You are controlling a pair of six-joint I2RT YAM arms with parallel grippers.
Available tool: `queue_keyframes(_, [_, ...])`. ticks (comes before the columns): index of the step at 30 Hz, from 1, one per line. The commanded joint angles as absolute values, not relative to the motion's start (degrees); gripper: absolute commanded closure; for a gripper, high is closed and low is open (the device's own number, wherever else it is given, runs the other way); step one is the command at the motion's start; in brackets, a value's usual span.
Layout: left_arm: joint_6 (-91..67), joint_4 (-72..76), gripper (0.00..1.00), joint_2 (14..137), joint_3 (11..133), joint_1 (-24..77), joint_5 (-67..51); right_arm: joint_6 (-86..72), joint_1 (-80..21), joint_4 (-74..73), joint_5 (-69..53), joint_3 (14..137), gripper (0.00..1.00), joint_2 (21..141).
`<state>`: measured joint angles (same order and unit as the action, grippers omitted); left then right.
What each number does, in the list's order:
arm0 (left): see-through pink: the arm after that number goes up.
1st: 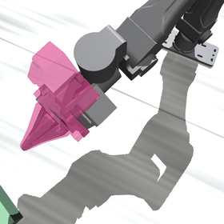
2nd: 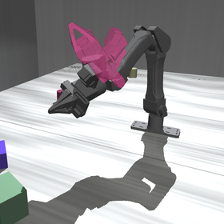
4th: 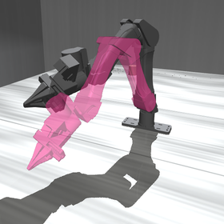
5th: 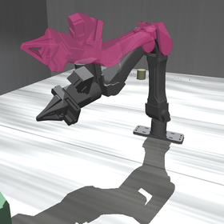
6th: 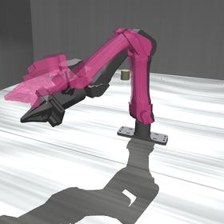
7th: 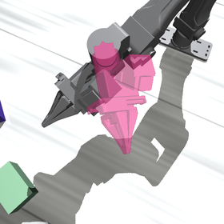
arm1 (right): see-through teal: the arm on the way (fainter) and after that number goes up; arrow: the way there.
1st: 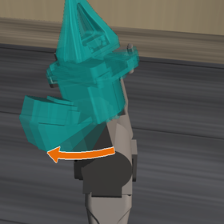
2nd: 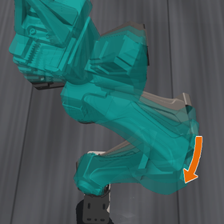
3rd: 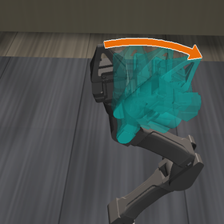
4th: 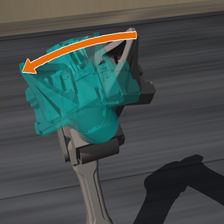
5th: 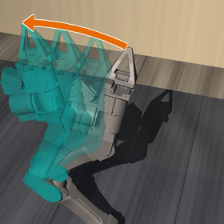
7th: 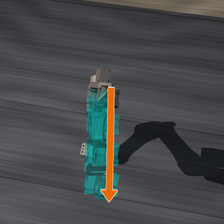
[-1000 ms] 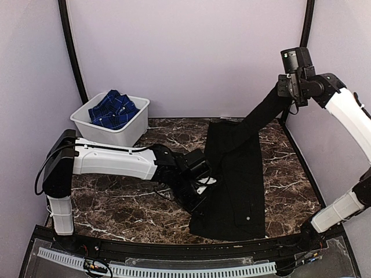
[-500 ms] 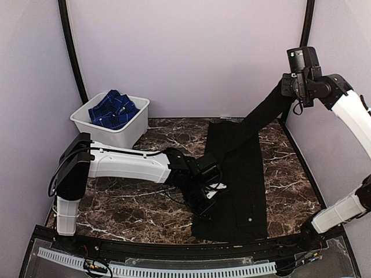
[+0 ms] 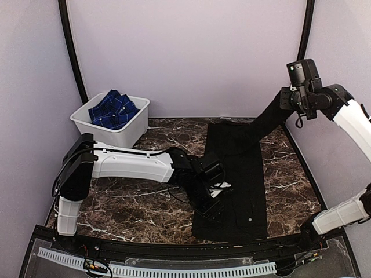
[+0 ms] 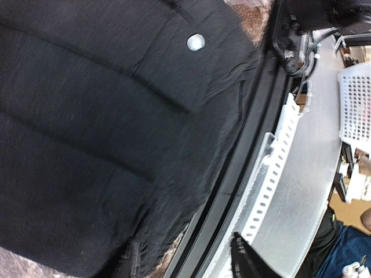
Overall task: Fold and stack the long sleeve shirts
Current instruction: Fold the 1/3-folded shirt at the center of the board, then place the sleeve of the rectangle-folded shirt.
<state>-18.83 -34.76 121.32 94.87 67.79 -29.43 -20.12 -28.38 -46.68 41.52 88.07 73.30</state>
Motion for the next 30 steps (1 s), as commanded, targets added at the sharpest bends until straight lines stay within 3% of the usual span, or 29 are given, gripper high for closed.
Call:
queue_keyframes(1, [-19.5,-33.6,0.44,116.7,97.4,67.9,-30.9,-24.2,-28.3,-47.2,31.9,82.8,1.0,69.2])
queue_keyframes(9, [-27.3,-32.6,0.47,110.9,96.4,57.8,-23.1,-26.2,-39.0,-37.9,9.1,64.8,1.0,68.1])
queue_keyframes(18, [-29.6,-30.9,0.5,111.0,91.5,48.5,-22.8,-37.5,-56.0,-24.4,-3.8,48.7,1.0,75.3])
queue_keyframes(23, [-26.9,-32.2,0.48,113.8,93.6,48.2,-25.9,-39.9,-59.5,-24.5,-4.7,47.3,1.0,81.0])
queue_keyframes(30, [-25.2,-31.8,0.44,116.1,94.6,48.1,-29.1,-38.8,-59.5,-26.2,-2.4,52.3,1.0,80.1])
